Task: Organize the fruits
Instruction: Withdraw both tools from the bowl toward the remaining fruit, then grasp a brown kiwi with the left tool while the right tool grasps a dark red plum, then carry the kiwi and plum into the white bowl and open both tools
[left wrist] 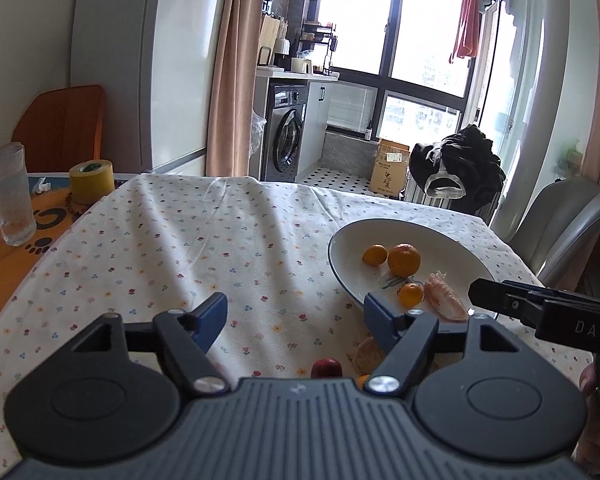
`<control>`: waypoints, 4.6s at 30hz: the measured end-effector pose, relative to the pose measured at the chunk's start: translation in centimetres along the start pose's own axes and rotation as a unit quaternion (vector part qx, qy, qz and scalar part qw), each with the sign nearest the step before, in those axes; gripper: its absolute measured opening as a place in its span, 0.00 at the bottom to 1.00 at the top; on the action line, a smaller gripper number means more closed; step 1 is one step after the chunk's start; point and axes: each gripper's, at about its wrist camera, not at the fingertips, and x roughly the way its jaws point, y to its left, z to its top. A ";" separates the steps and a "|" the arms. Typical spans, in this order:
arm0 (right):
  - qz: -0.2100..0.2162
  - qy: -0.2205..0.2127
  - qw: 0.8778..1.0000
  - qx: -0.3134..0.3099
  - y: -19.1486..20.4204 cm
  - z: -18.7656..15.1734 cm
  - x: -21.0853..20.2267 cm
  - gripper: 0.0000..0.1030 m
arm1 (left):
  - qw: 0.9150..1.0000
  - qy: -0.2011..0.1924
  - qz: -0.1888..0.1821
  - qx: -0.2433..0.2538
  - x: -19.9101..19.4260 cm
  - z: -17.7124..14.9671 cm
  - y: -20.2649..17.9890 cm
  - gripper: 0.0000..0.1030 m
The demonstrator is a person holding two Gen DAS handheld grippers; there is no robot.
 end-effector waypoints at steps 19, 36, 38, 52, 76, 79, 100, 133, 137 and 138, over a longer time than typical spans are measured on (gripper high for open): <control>0.019 0.022 0.999 -0.032 3.8 -1.7 -2.2 0.65 | 1.000 0.006 -0.025 -0.012 -3.1 -2.6 1.5 0.71; 0.044 0.073 0.996 -0.041 6.2 -4.1 -2.1 0.48 | 0.999 0.024 -0.042 -0.018 -3.3 -5.2 1.9 0.49; 0.048 0.084 0.994 -0.043 6.6 -4.6 -1.6 0.46 | 0.999 0.028 -0.042 -0.021 -3.2 -5.5 2.1 0.47; 0.063 0.130 0.988 -0.049 7.8 -6.6 1.4 0.25 | 0.998 0.038 -0.034 -0.039 -2.3 -6.2 3.7 0.34; 0.037 0.081 0.996 -0.025 3.7 -4.3 -1.3 0.20 | 0.997 0.053 -0.047 -0.020 0.6 -6.1 1.5 0.30; 0.033 0.075 0.996 -0.021 3.1 -4.0 -1.5 0.20 | 0.997 0.058 -0.045 -0.019 1.2 -6.2 1.4 0.30; 0.022 0.064 0.998 -0.010 1.5 -3.5 -1.1 0.20 | 0.998 0.047 -0.039 -0.020 0.9 -6.0 1.4 0.23; 0.007 0.027 1.000 -0.013 -1.2 -0.5 0.0 0.20 | 0.998 -0.008 -0.062 -0.005 1.3 -0.6 -2.6 0.23; 0.001 0.022 1.000 -0.009 -1.8 -0.1 0.3 0.20 | 0.998 -0.006 -0.067 -0.001 2.1 -0.3 -3.2 0.23; 0.000 0.021 1.000 -0.007 -2.1 0.0 0.3 0.20 | 0.998 -0.005 -0.068 0.001 2.3 -0.2 -3.4 0.23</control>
